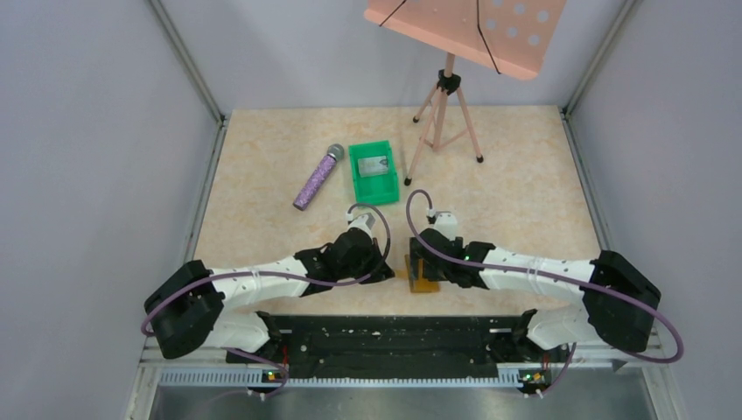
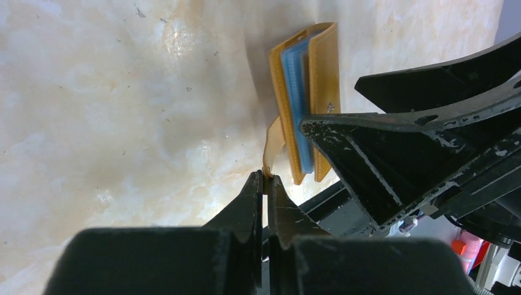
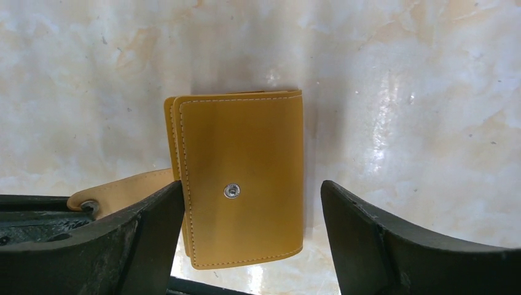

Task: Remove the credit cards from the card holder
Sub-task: Open the card holder at the center of the board.

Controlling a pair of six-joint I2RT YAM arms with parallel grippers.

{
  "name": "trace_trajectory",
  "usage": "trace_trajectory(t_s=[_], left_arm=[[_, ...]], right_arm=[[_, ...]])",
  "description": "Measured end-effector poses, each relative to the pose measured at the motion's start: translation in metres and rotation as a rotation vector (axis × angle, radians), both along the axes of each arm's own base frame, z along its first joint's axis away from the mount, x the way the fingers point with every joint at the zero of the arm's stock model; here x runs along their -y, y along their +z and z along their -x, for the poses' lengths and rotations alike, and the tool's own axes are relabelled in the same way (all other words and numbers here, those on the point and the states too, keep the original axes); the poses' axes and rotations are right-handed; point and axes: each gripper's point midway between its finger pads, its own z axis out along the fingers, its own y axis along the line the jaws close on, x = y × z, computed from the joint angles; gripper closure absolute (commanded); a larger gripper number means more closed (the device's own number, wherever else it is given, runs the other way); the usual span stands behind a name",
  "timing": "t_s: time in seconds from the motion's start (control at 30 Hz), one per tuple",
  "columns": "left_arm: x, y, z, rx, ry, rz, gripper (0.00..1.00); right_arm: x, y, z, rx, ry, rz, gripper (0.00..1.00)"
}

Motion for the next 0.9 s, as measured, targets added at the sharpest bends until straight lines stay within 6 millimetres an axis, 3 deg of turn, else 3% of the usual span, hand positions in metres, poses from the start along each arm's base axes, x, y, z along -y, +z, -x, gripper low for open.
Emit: trace_trajectory(t_s=[0.1, 0.33, 0.47, 0.67, 0.8, 0.9], left_arm=[[-0.001, 0.001, -0.001, 0.006, 0.007, -0.003, 1.00], [-0.007, -0.005, -0.002, 0.002, 0.024, -0.034, 1.00], [-0.008, -0.006, -0.002, -0.001, 0.026, -0.041, 1.00], [-0.010, -0.008, 0.000, -0.007, 0.026, -0.051, 1.00], [-0.013, -0.008, -0.001, -0.004, 0.038, -0.060, 1.00], [-0.015, -0.006, -0.002, 0.004, 0.048, -0.061, 1.00]], right_arm=[[0.006, 0.002, -0.001, 0.009, -0.017, 0.015, 0.29], [0.021, 0.032, -0.006, 0.086, -0.067, -0.019, 0.50], [0.040, 0.030, -0.011, 0.088, -0.119, 0.007, 0.57], [0.074, 0.011, -0.005, 0.048, -0.185, 0.066, 0.55], [0.076, 0.008, -0.005, 0.039, -0.199, 0.071, 0.50], [0.076, 0.002, -0.005, 0.028, -0.203, 0.085, 0.55]])
